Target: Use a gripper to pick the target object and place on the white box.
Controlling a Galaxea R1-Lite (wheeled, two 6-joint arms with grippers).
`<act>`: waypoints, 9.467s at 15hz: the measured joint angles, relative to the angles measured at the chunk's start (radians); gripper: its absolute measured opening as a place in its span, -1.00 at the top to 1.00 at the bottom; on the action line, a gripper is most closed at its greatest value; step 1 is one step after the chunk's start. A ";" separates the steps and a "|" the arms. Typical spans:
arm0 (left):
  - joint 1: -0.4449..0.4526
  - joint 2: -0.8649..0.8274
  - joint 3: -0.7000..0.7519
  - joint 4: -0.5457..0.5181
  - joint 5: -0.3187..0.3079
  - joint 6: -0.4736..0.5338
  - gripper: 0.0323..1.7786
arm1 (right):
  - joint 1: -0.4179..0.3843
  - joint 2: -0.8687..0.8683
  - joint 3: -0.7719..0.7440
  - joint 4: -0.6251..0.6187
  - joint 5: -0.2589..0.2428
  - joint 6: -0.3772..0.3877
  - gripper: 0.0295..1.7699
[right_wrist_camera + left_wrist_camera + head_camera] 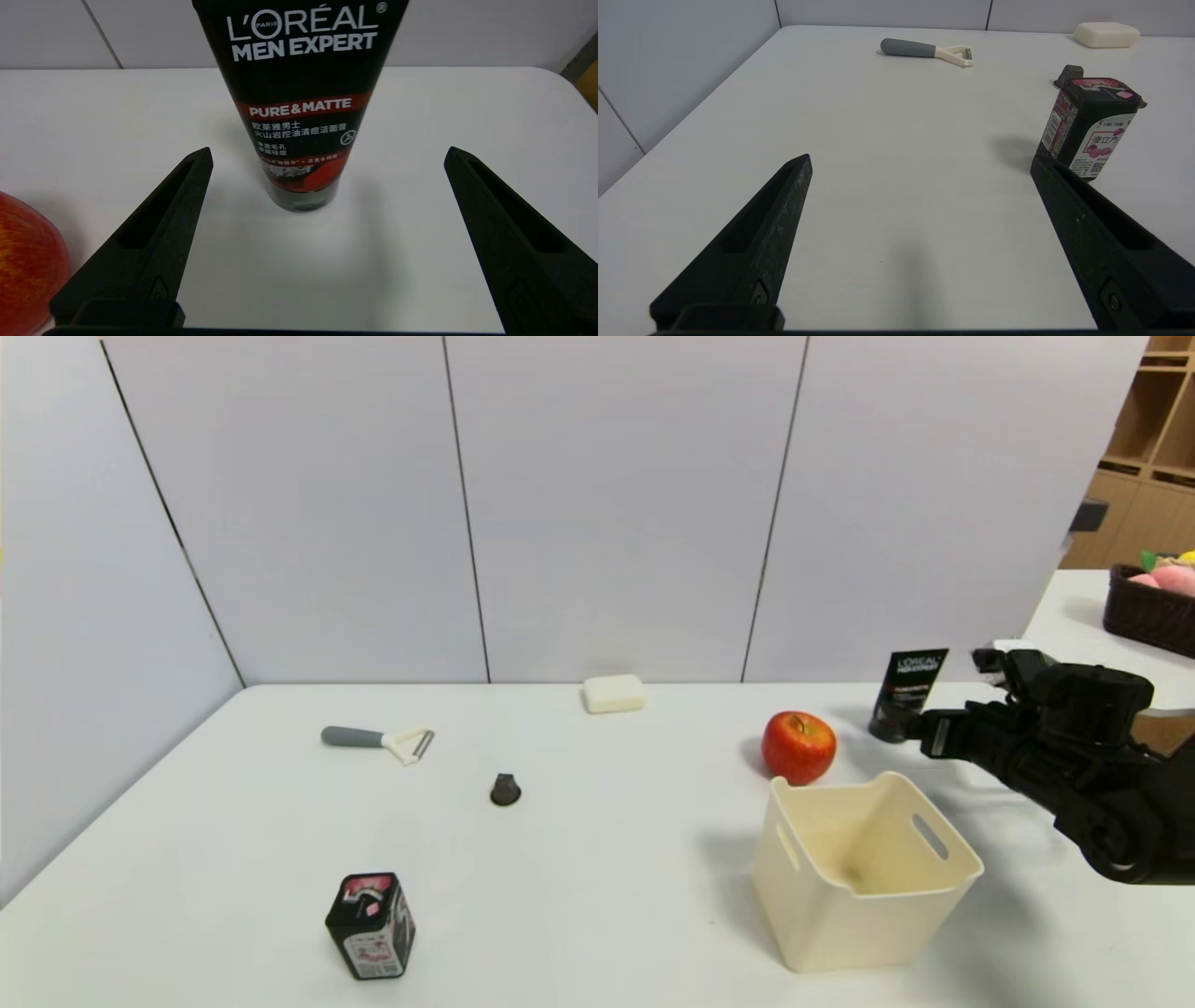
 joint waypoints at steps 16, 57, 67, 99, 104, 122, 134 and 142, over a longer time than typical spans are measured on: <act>0.000 0.000 0.000 0.000 0.000 0.000 -0.90 | 0.009 0.240 -0.248 -0.049 0.016 -0.004 -0.93; 0.000 0.000 0.000 0.000 0.000 0.000 -0.90 | 0.007 0.048 -0.286 -0.022 0.032 -0.001 0.16; 0.000 0.000 0.000 0.000 0.000 0.000 -0.90 | 0.049 -0.395 -0.177 0.292 0.143 0.001 0.16; 0.000 0.000 0.000 0.000 0.000 0.000 -0.90 | 0.478 -0.636 0.257 0.353 0.149 0.001 0.17; 0.000 0.000 0.000 0.000 0.000 0.000 -0.90 | 0.482 -0.606 0.262 0.333 0.148 0.004 0.17; 0.000 0.000 0.000 0.000 0.000 0.000 -0.90 | 0.517 -0.529 0.322 0.210 0.151 -0.001 0.18; 0.000 0.000 0.000 0.000 0.000 0.000 -0.90 | 0.509 -0.518 0.317 0.203 0.147 0.006 -0.56; 0.000 0.000 0.000 0.000 0.000 0.000 -0.90 | 0.455 -0.572 0.250 0.217 0.146 0.008 -0.79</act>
